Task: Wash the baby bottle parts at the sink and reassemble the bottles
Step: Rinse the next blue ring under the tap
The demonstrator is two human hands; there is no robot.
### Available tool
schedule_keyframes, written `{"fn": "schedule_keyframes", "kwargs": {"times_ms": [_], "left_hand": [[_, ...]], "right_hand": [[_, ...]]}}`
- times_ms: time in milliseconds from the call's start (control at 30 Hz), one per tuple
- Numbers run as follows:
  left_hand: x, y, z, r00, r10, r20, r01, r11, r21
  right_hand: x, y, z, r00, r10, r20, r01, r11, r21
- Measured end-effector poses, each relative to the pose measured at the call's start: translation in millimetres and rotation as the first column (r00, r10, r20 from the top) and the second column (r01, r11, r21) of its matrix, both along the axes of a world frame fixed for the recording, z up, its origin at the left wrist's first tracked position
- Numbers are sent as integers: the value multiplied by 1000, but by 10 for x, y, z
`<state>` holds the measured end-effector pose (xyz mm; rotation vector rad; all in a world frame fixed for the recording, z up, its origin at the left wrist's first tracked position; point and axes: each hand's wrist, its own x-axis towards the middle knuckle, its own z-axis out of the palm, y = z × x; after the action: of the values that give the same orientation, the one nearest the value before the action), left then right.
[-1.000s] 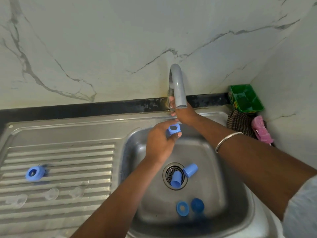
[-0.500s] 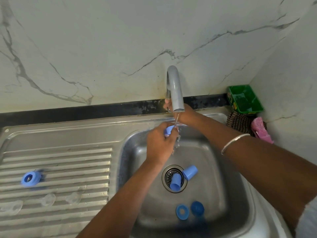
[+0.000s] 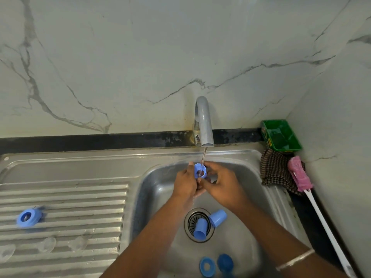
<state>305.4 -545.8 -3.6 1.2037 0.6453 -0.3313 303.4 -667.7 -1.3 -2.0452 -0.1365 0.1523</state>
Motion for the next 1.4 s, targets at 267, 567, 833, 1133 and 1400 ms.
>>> {"fn": "schedule_keyframes", "kwargs": {"times_ms": [267,567,833,1133,1400], "left_hand": [[37,-69,46,999,-27,47,27,1000,-4],[118,-48,-55,915,-378,140,252,808,533],[101,129,0,961,-227,158,127,870,476],[52,331,-164,1000,11,-28,-3,962,274],[52,271,-170,998,10,-65,-1,991,130]], "right_hand": [[22,4,46,974,-4,226,45,983,-176],[18,-20,68,983,-110,144,147,949,-279],[125,216,116,994,87,64,-57,925,-375],[106,289,37,999,-18,-38,10,977,-211],[240,112,-50,891,-300,-342,309,951,-27]]}}
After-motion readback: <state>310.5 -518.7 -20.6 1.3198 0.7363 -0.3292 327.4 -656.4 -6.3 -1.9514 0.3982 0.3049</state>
